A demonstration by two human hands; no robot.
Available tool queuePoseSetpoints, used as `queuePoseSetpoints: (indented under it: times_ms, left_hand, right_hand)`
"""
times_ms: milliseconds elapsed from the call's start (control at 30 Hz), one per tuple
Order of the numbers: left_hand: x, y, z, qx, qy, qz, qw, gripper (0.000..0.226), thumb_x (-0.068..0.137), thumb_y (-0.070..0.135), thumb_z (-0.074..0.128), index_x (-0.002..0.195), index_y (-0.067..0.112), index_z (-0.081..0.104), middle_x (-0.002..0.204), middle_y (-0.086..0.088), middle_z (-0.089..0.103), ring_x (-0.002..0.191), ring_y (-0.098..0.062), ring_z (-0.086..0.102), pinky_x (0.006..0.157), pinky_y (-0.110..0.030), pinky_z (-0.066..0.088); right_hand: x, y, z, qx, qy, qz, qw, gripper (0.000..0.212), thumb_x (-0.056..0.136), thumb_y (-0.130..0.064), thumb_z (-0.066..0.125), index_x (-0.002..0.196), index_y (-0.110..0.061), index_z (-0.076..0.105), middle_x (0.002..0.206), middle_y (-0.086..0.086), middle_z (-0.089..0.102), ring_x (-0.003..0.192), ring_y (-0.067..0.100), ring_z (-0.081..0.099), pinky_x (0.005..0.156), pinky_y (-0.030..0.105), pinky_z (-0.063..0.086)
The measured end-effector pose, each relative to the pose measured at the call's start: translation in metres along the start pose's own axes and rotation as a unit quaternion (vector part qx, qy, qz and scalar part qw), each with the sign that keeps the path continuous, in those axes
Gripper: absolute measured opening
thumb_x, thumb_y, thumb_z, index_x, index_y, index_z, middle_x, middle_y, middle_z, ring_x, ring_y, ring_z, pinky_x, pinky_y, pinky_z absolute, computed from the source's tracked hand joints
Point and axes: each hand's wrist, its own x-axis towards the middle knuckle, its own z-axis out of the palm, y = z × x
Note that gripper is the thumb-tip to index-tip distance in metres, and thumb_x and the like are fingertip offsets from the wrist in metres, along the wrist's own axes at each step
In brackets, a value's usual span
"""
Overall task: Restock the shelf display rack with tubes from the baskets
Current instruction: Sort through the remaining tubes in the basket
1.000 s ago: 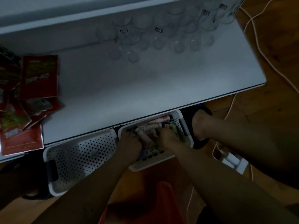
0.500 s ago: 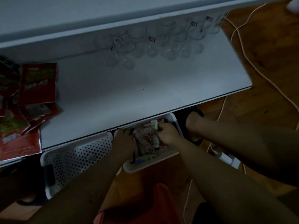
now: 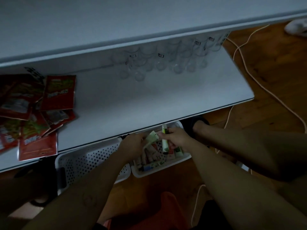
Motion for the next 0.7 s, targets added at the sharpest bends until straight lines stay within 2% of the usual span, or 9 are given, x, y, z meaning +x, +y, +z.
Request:
queuePoseSetpoints:
  times_ms: [100,233,300,400,433,500,533,600,700]
  left_hand:
    - [-0.012,0.003,-0.007,-0.106,0.017,-0.015,0.994,0.020,0.100,0.023,0.042,0.098,0.010,0.057,0.079,-0.005,0.053,0.066,-0.018,0.046,0.060,-0.027,0.030]
    - [-0.021,0.007,-0.022,-0.237,0.045,-0.049,0.969,0.023,0.100,0.008,0.036,0.079,0.010,0.047,0.069,-0.005,0.046,0.059,-0.018,0.040,0.051,-0.027,0.029]
    - [-0.026,0.015,-0.031,-0.373,0.059,-0.104,0.920,0.022,0.101,0.007,0.033,0.088,0.004,0.051,0.070,-0.012,0.050,0.057,-0.021,0.044,0.048,-0.023,0.036]
    - [-0.036,0.019,-0.043,-0.556,0.042,-0.175,0.812,0.033,0.104,0.031,0.030,0.101,0.006,0.052,0.071,-0.010,0.051,0.050,-0.019,0.043,0.046,-0.026,0.035]
    - [-0.040,0.020,-0.048,-0.596,0.018,-0.171,0.784,0.042,0.102,0.043,0.030,0.100,0.007,0.051,0.067,-0.008,0.049,0.048,-0.017,0.039,0.046,-0.025,0.031]
    - [-0.049,0.018,-0.057,-0.628,-0.025,-0.141,0.765,0.049,0.095,0.058,0.035,0.094,0.011,0.047,0.062,-0.002,0.045,0.047,-0.013,0.031,0.048,-0.025,0.026]
    - [-0.053,0.017,-0.060,-0.631,-0.037,-0.120,0.766,0.045,0.092,0.058,0.041,0.091,0.013,0.044,0.063,0.000,0.042,0.048,-0.012,0.029,0.049,-0.026,0.024]
    - [-0.058,0.015,-0.063,-0.641,-0.037,-0.093,0.761,0.039,0.089,0.052,0.051,0.090,0.014,0.041,0.069,-0.001,0.041,0.050,-0.011,0.029,0.050,-0.027,0.024]
    - [-0.065,0.013,-0.062,-0.659,-0.028,-0.105,0.744,0.042,0.091,0.050,0.050,0.107,0.011,0.052,0.079,-0.007,0.060,0.055,-0.014,0.047,0.054,-0.028,0.038]
  right_hand:
    - [-0.019,-0.015,-0.001,0.024,-0.003,-0.018,1.000,0.041,0.090,-0.045,0.059,0.110,-0.009,0.066,0.075,-0.001,0.057,0.065,0.012,0.053,0.058,0.026,0.044]
    - [-0.038,-0.034,0.001,0.056,-0.014,-0.008,0.998,0.043,0.094,-0.043,0.054,0.112,-0.006,0.064,0.088,0.008,0.062,0.072,0.020,0.058,0.068,0.033,0.048]
    - [-0.047,-0.042,0.004,0.072,-0.027,-0.012,0.997,0.047,0.091,-0.047,0.057,0.113,-0.006,0.065,0.102,0.016,0.066,0.083,0.026,0.063,0.074,0.036,0.047]
    - [-0.060,-0.056,0.006,0.047,-0.056,-0.062,0.995,0.044,0.090,-0.047,0.058,0.109,-0.009,0.066,0.085,0.006,0.062,0.070,0.015,0.054,0.069,0.029,0.043]
    - [-0.065,-0.060,0.008,0.025,-0.048,-0.079,0.995,0.044,0.089,-0.047,0.059,0.108,-0.008,0.066,0.087,0.004,0.062,0.076,0.016,0.056,0.071,0.027,0.042]
    - [-0.070,-0.066,0.010,-0.016,-0.011,-0.103,0.995,0.050,0.084,-0.051,0.064,0.105,-0.005,0.065,0.104,0.009,0.063,0.097,0.023,0.059,0.078,0.031,0.044]
    - [-0.072,-0.069,0.012,-0.024,-0.002,-0.109,0.994,0.050,0.083,-0.052,0.065,0.101,-0.005,0.064,0.104,0.009,0.063,0.098,0.024,0.059,0.079,0.032,0.044]
    - [-0.077,-0.073,0.014,-0.022,0.000,-0.120,0.993,0.042,0.085,-0.048,0.064,0.089,-0.006,0.062,0.086,0.006,0.059,0.078,0.020,0.056,0.068,0.031,0.044]
    - [-0.083,-0.074,0.016,-0.008,-0.012,-0.118,0.993,0.033,0.088,-0.037,0.066,0.078,-0.007,0.058,0.065,0.005,0.049,0.056,0.019,0.047,0.055,0.030,0.043]
